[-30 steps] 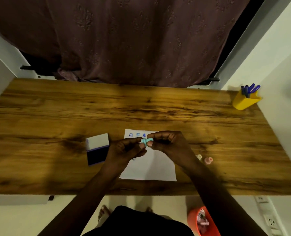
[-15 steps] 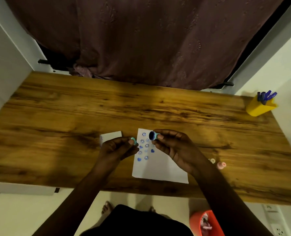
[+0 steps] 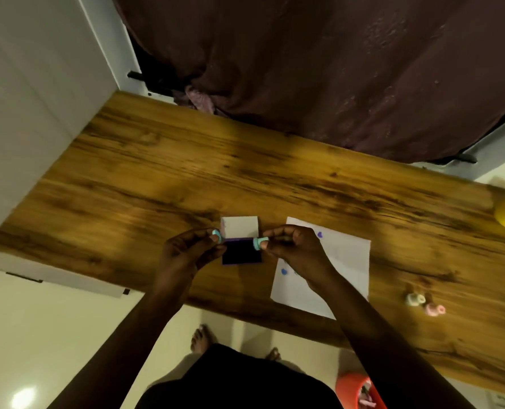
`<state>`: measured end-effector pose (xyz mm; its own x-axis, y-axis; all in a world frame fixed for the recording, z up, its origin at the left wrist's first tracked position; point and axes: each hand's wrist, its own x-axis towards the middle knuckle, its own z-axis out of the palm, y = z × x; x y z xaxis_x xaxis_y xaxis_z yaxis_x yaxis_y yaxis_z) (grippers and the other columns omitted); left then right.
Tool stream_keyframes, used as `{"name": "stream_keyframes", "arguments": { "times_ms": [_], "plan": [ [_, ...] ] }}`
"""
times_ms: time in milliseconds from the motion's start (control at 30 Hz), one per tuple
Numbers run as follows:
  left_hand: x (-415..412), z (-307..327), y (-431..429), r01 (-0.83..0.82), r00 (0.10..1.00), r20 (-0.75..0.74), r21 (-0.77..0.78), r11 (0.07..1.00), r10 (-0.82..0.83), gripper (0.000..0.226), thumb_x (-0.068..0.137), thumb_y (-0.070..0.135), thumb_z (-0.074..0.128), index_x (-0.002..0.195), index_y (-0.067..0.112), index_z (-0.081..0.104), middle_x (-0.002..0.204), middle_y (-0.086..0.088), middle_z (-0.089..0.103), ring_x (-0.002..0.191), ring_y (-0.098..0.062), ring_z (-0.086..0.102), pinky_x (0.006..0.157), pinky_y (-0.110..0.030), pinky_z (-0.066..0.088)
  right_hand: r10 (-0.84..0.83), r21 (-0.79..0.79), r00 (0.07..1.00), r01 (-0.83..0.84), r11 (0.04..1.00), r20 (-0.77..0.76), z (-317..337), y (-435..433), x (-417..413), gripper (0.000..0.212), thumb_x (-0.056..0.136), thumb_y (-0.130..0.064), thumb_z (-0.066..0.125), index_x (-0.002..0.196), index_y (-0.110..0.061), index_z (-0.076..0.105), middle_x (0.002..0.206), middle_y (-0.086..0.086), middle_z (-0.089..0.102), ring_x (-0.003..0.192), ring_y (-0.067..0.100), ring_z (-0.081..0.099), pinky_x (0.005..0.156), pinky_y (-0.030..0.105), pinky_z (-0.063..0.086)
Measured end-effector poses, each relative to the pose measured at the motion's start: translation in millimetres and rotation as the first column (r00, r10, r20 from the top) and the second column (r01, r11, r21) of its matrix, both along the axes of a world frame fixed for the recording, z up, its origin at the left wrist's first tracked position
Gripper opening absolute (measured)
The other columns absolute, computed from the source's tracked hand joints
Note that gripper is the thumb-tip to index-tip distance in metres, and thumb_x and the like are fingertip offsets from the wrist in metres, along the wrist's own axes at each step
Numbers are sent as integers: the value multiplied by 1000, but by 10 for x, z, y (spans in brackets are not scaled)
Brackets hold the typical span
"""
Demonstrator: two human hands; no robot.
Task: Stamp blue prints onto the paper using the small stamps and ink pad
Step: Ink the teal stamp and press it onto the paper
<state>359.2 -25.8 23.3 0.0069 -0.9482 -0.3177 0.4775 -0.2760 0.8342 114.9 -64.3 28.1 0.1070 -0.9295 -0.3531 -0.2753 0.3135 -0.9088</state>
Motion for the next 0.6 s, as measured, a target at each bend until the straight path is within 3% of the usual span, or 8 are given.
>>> {"name": "stream_keyframes", "arguments": {
  "times_ms": [67, 133, 333, 600],
  "plan": [
    [91, -14, 15, -8, 1000, 7, -5, 1000, 9, 20, 83, 11, 75, 101, 4, 80, 106, -19, 79, 100, -31, 76, 90, -41, 63, 31, -54, 987, -40, 998, -156, -80, -64, 132, 22, 81, -19, 86, 101, -22, 78, 91, -18, 75, 84, -12, 70, 70, 8, 55],
    [165, -25, 19, -21, 1000, 2, 3, 1000, 21, 23, 81, 14, 77, 101, 4, 80, 104, -19, 79, 97, -31, 76, 89, -41, 63, 68, -111, 957, -102, 989, -281, -156, -111, 233, 25, 81, -23, 86, 104, -20, 78, 92, -17, 74, 81, -13, 69, 70, 3, 52],
    [286, -66, -27, -59, 998, -7, 44, 997, 60, 32, 75, 17, 82, 102, 0, 79, 103, -22, 76, 97, -36, 73, 89, -40, 63, 161, -174, 747, -350, 921, -645, -292, -118, 411, 29, 93, -33, 73, 120, -24, 73, 121, 0, 76, 110, 20, 71, 93, 22, 50],
    [292, -116, -101, 11, 1000, -5, 37, 999, -11, 28, 82, 19, 83, 105, 4, 80, 106, -18, 79, 103, -35, 73, 95, -45, 60, 200, -107, 629, -416, 903, -751, -262, -104, 542, 32, 100, -30, 63, 130, -21, 67, 133, 6, 69, 124, 24, 64, 107, 33, 51]
  ]
}}
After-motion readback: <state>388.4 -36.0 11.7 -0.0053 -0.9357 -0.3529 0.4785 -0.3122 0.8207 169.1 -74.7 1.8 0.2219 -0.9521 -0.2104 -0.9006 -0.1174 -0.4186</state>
